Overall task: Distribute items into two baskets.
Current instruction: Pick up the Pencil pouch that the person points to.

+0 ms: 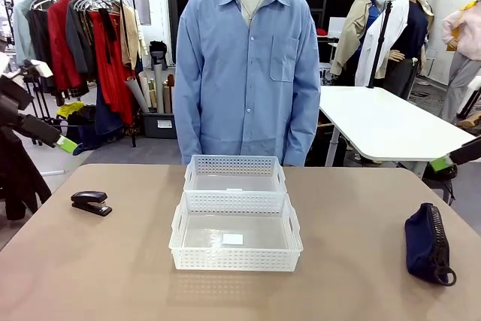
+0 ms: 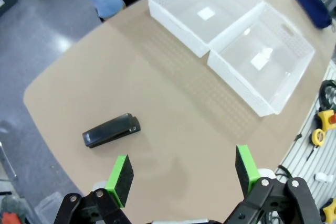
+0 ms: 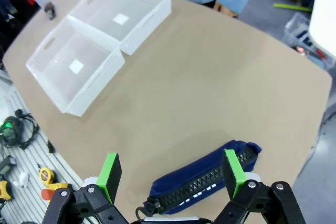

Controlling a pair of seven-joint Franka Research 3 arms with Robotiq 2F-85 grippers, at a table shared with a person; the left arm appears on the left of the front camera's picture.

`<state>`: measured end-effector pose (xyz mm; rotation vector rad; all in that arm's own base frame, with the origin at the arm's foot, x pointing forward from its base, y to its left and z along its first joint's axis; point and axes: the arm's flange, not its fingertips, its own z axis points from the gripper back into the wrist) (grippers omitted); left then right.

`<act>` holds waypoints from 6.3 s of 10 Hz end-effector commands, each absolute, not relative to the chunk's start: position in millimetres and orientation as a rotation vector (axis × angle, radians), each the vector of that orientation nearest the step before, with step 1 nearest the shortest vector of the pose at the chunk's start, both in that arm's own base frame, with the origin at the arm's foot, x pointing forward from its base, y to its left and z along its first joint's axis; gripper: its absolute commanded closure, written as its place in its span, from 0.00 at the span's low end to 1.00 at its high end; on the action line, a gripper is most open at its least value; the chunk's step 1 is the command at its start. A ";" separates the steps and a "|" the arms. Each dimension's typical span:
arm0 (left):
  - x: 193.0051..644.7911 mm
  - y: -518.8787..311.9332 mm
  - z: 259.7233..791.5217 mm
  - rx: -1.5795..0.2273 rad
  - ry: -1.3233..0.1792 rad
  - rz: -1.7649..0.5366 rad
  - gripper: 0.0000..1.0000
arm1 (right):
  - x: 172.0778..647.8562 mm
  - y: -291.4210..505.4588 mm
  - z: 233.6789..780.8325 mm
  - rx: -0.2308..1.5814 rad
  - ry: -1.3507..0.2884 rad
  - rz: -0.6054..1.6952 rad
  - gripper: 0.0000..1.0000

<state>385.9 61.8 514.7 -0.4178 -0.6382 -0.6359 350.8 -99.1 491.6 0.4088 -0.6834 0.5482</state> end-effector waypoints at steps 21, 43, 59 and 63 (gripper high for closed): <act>371.4 103.6 526.6 -0.448 -0.756 -0.754 0.00 | 341.9 -147.5 516.0 0.513 -0.679 0.417 0.00; 371.4 103.6 526.6 -0.448 -0.756 -0.754 0.00 | 390.5 -104.9 495.3 0.380 -0.134 -0.097 0.00; 371.4 103.6 526.6 -0.448 -0.756 -0.754 0.00 | 429.2 -73.7 377.2 0.167 0.082 -0.420 0.00; 371.4 103.6 526.6 -0.448 -0.756 -0.754 0.00 | 432.1 -74.3 354.4 0.138 0.073 -0.454 0.00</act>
